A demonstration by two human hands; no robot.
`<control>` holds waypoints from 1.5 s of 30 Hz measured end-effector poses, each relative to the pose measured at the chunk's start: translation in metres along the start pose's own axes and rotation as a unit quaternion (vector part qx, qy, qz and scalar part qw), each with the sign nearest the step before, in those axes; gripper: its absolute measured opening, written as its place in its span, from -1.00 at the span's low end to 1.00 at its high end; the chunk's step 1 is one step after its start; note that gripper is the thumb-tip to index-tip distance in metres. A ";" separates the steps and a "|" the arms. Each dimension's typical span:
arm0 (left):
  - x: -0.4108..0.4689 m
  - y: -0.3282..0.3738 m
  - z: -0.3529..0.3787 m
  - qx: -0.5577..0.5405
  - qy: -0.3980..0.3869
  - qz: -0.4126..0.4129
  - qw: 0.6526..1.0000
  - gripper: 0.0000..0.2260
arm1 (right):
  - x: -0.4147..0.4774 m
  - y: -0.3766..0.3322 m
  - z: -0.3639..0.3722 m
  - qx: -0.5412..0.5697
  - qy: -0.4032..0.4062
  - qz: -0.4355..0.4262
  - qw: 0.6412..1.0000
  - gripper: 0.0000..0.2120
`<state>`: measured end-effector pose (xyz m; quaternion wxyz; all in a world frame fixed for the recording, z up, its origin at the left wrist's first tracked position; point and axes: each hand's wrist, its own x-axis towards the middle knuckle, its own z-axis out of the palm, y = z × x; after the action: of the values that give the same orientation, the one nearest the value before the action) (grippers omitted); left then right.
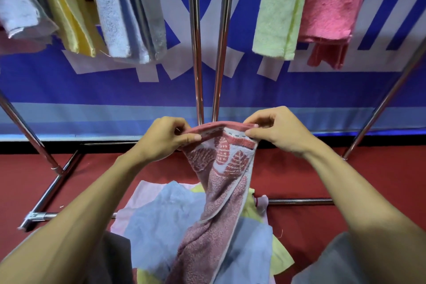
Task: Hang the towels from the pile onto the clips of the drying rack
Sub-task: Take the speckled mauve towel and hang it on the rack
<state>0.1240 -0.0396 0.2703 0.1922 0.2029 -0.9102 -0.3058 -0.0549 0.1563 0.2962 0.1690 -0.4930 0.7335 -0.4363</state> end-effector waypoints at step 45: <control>-0.002 0.252 -0.292 -0.076 0.374 0.244 0.892 -0.88 | 0.030 -0.350 -0.116 0.059 0.420 -0.232 0.875 -0.76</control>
<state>0.2004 0.0055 0.6454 0.6017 0.0583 -0.7659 -0.2188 0.0543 0.1388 0.6489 -0.2325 -0.4081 0.5731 -0.6715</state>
